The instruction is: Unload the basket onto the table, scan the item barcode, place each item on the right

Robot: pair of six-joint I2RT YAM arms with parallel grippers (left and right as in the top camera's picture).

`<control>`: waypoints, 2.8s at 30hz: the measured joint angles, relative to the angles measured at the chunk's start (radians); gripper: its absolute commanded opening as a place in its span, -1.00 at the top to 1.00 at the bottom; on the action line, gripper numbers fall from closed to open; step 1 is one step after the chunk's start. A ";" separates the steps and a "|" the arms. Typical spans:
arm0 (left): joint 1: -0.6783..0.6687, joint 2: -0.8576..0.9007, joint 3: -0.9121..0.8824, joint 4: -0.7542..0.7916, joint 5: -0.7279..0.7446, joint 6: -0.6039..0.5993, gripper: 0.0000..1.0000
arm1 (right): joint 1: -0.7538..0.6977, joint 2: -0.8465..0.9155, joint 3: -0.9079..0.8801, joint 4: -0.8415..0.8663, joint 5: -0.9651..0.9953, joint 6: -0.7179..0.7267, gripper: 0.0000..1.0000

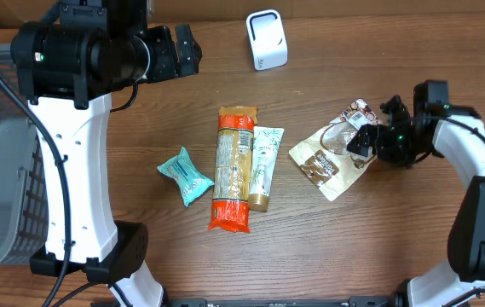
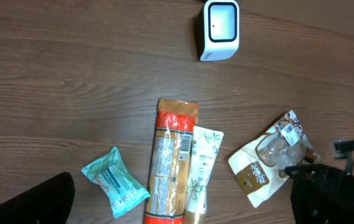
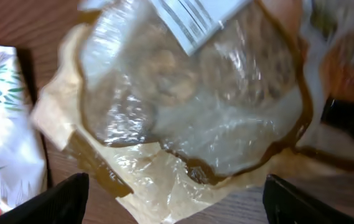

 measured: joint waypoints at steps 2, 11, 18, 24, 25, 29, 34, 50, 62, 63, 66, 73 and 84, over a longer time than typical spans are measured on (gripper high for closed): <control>0.000 0.000 0.000 0.000 0.000 0.000 -0.99 | 0.000 0.000 -0.048 0.031 -0.002 0.064 -0.93; 0.000 0.000 0.000 0.000 0.000 0.000 -0.99 | 0.000 -0.016 -0.133 0.190 -0.050 0.205 -0.97; 0.000 0.000 0.000 0.000 0.000 0.000 -0.99 | 0.000 -0.032 -0.261 0.598 -0.097 0.261 -0.98; 0.000 0.000 0.000 0.000 0.000 0.000 -0.99 | -0.002 -0.026 -0.327 0.771 -0.124 0.241 -0.85; 0.000 0.000 0.000 0.000 0.000 0.000 -0.99 | -0.002 -0.019 -0.327 0.781 -0.137 0.230 -0.83; 0.000 0.000 0.000 0.000 0.000 0.000 -0.99 | -0.019 0.017 -0.325 0.804 -0.229 0.169 -0.79; 0.000 0.000 0.000 0.000 0.000 0.000 -0.99 | -0.076 0.082 -0.315 0.827 -0.393 0.099 -0.74; 0.000 0.000 0.000 0.000 0.000 0.000 -0.99 | -0.045 0.200 -0.274 0.808 -0.573 -0.005 -0.14; 0.000 0.000 0.000 0.000 0.000 0.000 -0.99 | 0.041 0.217 -0.281 0.748 -0.532 -0.002 0.79; 0.000 0.000 0.000 0.000 0.000 0.000 -0.99 | 0.039 0.219 -0.278 0.732 -0.530 -0.002 0.82; 0.000 0.000 0.000 0.000 -0.001 0.000 -0.99 | 0.036 0.222 -0.245 0.613 -0.522 -0.005 0.92; 0.000 0.000 0.000 0.000 0.000 0.000 -0.99 | 0.032 0.194 -0.101 0.287 -0.448 -0.051 0.92; 0.000 0.000 0.000 0.000 0.000 0.000 -0.99 | 0.032 -0.109 0.045 -0.047 -0.376 -0.192 0.92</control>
